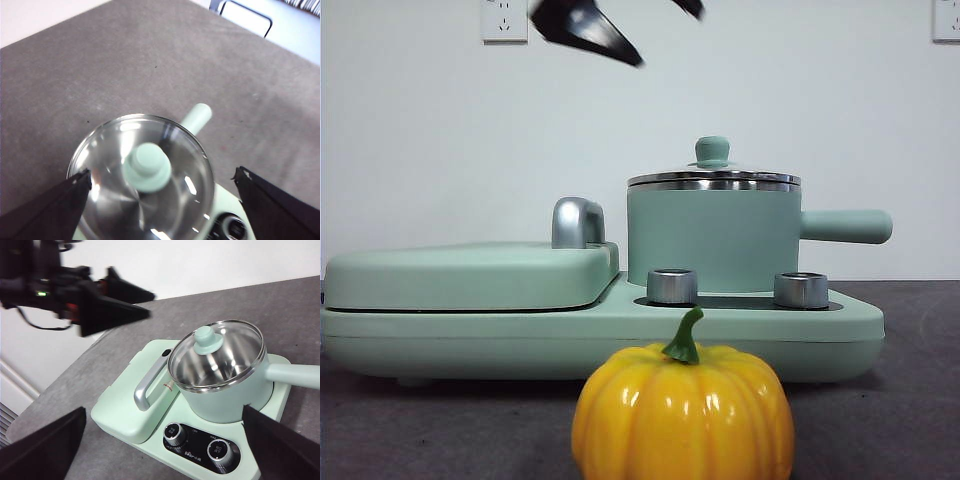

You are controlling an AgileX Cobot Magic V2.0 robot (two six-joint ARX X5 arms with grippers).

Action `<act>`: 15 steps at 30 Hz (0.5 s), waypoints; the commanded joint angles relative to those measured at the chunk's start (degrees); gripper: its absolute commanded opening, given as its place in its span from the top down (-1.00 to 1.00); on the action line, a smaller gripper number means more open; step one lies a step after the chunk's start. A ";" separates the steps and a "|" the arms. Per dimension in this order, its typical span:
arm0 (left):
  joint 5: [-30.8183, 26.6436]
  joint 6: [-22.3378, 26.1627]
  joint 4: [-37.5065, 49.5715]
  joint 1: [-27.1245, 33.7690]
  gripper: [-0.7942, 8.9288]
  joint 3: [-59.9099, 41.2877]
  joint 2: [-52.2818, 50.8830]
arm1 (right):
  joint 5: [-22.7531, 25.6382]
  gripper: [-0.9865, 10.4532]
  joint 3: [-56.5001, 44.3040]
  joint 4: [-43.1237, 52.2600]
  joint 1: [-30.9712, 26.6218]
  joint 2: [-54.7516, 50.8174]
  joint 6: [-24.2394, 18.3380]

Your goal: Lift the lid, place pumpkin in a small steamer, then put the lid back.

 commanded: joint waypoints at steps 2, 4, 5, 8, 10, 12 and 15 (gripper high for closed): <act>-2.32 3.98 3.19 -1.81 -0.12 2.34 4.92 | 0.07 -0.04 0.81 0.50 0.02 0.20 -0.31; -3.21 4.35 5.33 -2.49 -0.12 2.36 6.95 | 0.07 -0.04 0.81 0.50 0.02 0.20 -0.31; -3.37 4.37 5.95 -2.69 -0.12 2.36 7.63 | 0.07 -0.04 0.81 0.52 0.02 0.20 -0.28; -3.41 4.63 8.31 -3.23 -0.12 2.36 9.97 | 0.04 -0.04 0.81 0.50 0.02 0.20 -0.28; -3.43 4.17 9.51 -3.43 -0.12 2.36 11.23 | 0.04 -0.04 0.81 0.50 0.02 0.20 -0.28; -3.43 3.48 10.10 -3.43 -0.12 2.36 12.04 | 0.04 -0.04 0.81 0.50 0.02 0.20 -0.28; -3.43 3.50 10.23 -3.52 -0.12 2.36 12.98 | 0.04 -0.04 0.81 0.50 0.02 0.20 -0.26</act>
